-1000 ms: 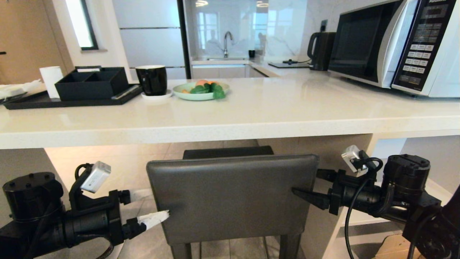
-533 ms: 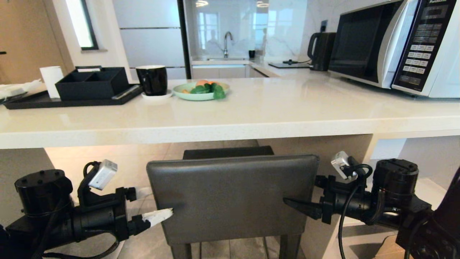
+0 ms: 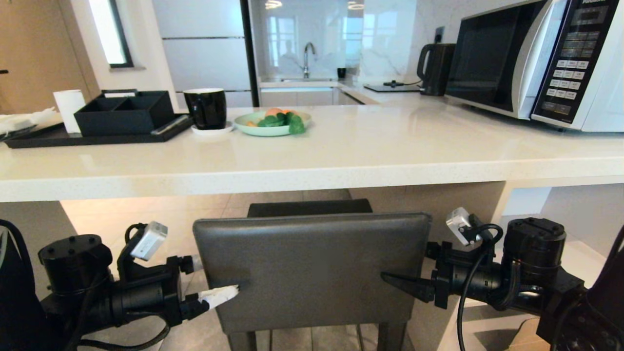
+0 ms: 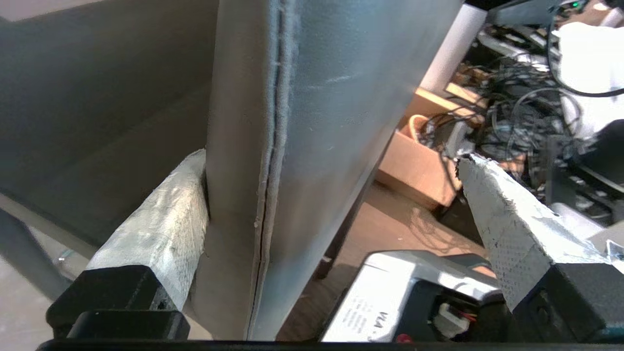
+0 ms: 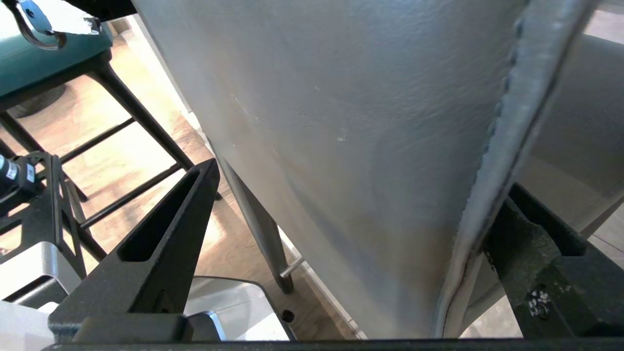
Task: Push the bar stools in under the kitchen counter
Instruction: Pull the gray chair out from under the dining table
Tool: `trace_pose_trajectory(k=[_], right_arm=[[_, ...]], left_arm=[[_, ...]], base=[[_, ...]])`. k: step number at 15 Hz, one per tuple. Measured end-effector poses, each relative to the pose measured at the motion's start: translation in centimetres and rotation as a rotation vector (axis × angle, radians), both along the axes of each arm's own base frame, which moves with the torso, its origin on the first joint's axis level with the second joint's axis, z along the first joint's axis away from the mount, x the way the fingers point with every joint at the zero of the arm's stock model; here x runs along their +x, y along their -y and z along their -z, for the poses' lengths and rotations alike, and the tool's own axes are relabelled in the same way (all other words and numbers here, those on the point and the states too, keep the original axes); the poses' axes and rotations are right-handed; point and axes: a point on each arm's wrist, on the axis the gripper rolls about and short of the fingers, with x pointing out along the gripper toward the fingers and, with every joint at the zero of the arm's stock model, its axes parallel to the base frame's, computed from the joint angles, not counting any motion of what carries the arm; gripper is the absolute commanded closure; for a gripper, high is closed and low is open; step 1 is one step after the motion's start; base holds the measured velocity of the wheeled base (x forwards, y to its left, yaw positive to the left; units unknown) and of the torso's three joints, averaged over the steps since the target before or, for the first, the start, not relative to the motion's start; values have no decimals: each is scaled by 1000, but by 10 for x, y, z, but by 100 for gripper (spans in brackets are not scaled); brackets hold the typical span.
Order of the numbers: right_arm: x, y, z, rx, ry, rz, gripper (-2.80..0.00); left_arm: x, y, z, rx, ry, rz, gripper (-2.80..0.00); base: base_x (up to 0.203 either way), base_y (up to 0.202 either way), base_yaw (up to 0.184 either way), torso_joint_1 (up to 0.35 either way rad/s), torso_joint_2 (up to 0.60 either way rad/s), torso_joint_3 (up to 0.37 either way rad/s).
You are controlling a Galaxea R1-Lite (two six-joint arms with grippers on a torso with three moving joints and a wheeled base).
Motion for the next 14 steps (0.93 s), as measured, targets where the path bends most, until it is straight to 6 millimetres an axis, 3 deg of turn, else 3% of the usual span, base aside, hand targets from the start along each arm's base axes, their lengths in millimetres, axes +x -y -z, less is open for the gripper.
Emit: trace_pose_trajectory(k=[14], right_arm=[[-2, -6, 0, 4, -6, -23, -280]], left_arm=[[4, 3, -2, -7, 17, 32, -280]], base=[[0, 0, 0, 0, 0, 0]])
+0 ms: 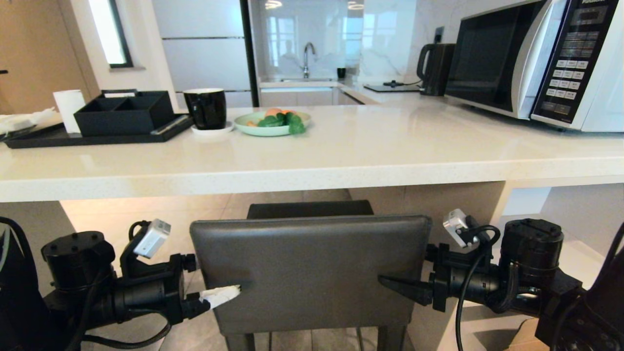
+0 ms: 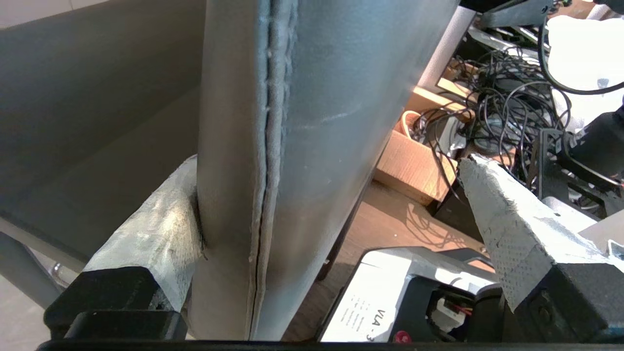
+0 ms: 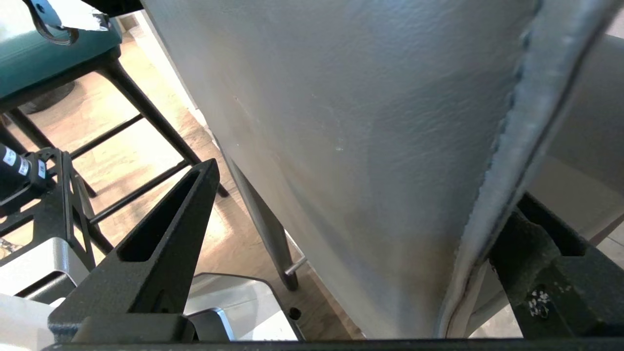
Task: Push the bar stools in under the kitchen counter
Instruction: Pull the gray chair out from under the dining table
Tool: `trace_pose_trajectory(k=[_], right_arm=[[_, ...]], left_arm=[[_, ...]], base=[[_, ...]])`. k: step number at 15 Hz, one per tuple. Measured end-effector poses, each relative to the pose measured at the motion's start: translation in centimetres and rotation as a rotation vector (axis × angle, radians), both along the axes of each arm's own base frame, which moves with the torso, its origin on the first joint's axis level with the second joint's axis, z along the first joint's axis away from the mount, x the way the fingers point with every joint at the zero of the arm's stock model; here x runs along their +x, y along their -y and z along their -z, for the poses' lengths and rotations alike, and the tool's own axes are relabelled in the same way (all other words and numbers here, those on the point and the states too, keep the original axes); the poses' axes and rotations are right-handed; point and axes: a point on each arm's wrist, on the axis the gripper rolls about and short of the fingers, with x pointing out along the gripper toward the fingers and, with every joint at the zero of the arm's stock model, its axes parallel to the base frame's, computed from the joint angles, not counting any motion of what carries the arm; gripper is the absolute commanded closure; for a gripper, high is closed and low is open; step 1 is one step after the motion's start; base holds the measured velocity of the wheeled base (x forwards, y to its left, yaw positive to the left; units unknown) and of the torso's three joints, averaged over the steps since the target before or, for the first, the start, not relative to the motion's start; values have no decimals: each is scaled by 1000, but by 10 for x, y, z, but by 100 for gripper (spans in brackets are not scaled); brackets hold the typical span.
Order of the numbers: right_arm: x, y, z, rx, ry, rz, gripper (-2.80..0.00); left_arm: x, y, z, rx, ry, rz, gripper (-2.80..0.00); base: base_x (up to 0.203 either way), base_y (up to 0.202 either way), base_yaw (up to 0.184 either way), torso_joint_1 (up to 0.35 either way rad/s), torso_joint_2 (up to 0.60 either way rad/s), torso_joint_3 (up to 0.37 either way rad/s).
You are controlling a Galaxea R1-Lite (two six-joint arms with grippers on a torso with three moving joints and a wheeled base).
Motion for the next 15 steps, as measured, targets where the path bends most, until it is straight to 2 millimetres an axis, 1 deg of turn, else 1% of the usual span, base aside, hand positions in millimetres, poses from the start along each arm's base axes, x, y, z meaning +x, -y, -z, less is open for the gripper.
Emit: trace_pose_trajectory(k=[1, 2, 9, 15], right_arm=[[0, -1, 0, 0, 0, -3, -280], [0, -2, 0, 2, 0, -2, -280], [-1, -4, 1, 1, -5, -12, -280], [-3, -5, 1, -1, -8, -15, -280]], left_arm=[[0, 0, 0, 1, 1, 1, -280], [0, 1, 1, 2, 1, -3, -280], [-2, 6, -4, -3, 7, 18, -280], [-10, 9, -9, -4, 20, 34, -280]], base=[[0, 0, 0, 0, 0, 0], [-142, 0, -2, 11, 4, 1], [-194, 0, -2, -1, 3, 3], [-193, 0, -2, 2, 4, 1]])
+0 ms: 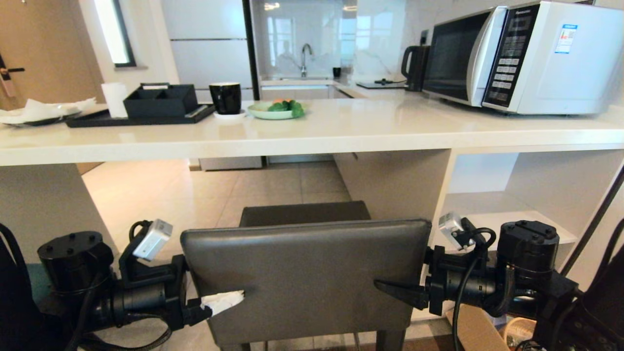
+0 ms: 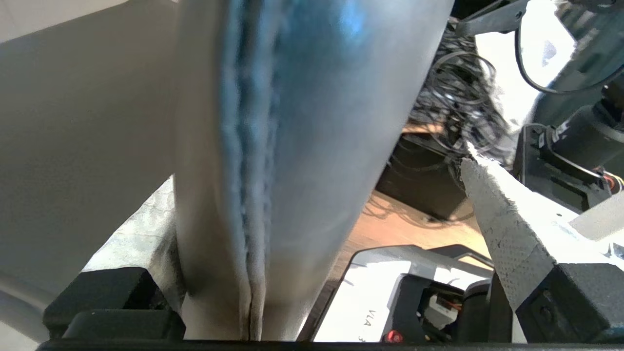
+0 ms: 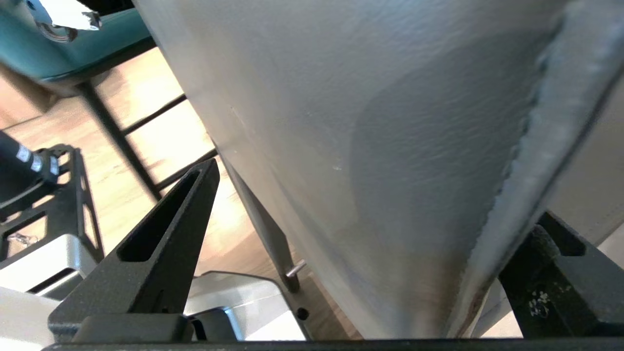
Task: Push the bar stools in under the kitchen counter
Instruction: Pull the gray chair out from under the dining table
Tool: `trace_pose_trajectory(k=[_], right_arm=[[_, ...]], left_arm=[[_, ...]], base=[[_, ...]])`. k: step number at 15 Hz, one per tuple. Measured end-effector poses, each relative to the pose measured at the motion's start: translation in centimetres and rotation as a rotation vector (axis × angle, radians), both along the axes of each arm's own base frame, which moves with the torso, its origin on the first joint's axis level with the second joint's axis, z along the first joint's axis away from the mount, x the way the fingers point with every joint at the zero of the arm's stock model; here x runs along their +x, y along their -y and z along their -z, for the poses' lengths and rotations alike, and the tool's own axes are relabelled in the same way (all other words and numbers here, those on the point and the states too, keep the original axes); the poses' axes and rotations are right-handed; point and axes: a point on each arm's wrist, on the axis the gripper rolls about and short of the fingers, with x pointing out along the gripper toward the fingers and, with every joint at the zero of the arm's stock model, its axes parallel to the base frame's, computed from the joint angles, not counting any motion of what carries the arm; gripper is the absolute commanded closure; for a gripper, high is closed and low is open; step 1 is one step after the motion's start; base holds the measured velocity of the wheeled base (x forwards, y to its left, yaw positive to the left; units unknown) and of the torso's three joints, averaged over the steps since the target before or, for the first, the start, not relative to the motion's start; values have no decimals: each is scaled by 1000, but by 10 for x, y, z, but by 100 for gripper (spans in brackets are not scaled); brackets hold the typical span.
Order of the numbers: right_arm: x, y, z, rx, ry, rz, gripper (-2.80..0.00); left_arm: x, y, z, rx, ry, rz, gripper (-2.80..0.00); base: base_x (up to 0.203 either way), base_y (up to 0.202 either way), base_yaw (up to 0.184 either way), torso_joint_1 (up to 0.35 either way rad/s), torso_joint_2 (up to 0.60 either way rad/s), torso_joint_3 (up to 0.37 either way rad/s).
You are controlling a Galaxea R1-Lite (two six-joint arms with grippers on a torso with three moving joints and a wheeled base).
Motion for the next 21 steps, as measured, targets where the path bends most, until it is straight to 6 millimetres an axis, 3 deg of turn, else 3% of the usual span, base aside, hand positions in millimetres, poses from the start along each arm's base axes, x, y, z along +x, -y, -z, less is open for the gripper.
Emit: trace_pose_trajectory(k=[21], right_arm=[[-13, 1, -2, 3, 10, -13, -280]], left_arm=[[-10, 0, -1, 4, -4, -1, -280]], base=[[-189, 0, -2, 1, 2, 4]])
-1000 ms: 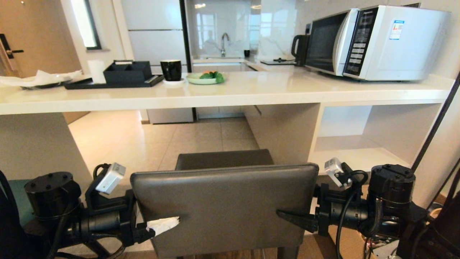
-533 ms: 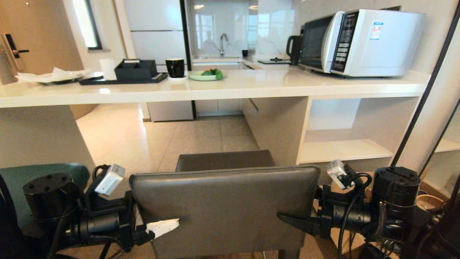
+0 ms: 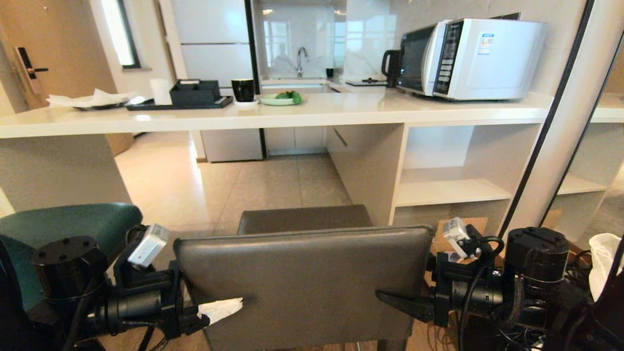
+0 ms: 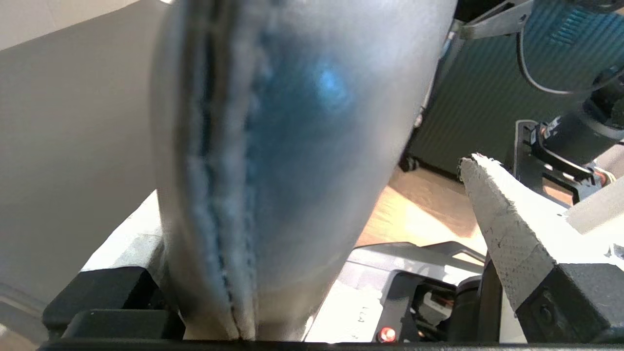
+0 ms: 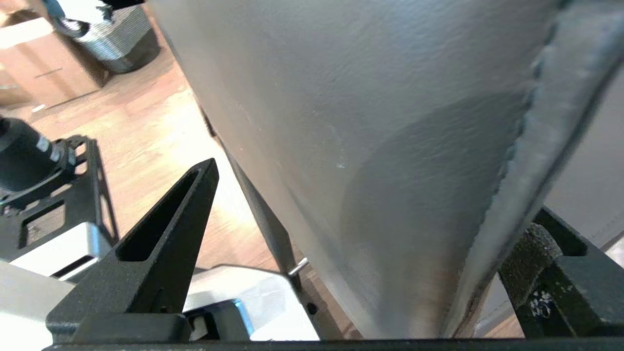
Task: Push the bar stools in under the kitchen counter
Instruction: Pull the gray chair out from under the dining table
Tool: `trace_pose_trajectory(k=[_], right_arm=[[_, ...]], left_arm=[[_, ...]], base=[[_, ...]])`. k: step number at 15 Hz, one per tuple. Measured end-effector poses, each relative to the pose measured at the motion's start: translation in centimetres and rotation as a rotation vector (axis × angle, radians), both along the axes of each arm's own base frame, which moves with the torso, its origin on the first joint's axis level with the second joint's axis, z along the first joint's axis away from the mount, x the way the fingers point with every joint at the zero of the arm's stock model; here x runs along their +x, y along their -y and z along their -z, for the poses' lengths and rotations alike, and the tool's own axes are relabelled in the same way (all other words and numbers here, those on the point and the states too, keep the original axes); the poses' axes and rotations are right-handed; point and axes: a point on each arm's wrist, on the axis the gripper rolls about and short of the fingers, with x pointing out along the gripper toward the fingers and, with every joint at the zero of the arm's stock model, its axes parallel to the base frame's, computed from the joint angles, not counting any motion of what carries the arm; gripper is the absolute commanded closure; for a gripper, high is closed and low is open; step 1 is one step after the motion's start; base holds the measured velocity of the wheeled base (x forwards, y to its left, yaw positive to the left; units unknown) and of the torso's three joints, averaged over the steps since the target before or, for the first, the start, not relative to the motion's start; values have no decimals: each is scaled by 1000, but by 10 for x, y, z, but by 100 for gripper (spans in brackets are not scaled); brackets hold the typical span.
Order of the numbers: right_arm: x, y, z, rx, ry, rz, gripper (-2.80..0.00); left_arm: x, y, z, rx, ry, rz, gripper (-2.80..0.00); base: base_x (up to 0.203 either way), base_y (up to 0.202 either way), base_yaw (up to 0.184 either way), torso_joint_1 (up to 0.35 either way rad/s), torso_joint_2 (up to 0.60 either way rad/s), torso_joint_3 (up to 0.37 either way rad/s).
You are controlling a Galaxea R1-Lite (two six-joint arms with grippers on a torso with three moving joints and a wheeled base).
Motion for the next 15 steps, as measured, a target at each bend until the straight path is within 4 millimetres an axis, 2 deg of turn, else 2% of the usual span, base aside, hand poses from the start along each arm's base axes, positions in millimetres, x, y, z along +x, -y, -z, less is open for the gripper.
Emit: trace_pose_trajectory(k=[5, 10, 13, 15], right_arm=[[3, 9, 0, -1, -2, 32, -280], [6, 38, 1, 5, 7, 136, -280], [-3, 48, 5, 7, 5, 147, -280], [-15, 54, 8, 1, -20, 146, -280]], left_arm=[[1, -9, 0, 6, -1, -70, -280], [0, -48, -6, 2, 19, -233, -280], [-15, -61, -8, 0, 12, -290, -280], [-31, -62, -12, -5, 14, -283, -280]], base=[[0, 0, 0, 0, 0, 0], [0, 0, 0, 0, 0, 0], [0, 0, 0, 0, 0, 0], [0, 0, 0, 0, 0, 0]])
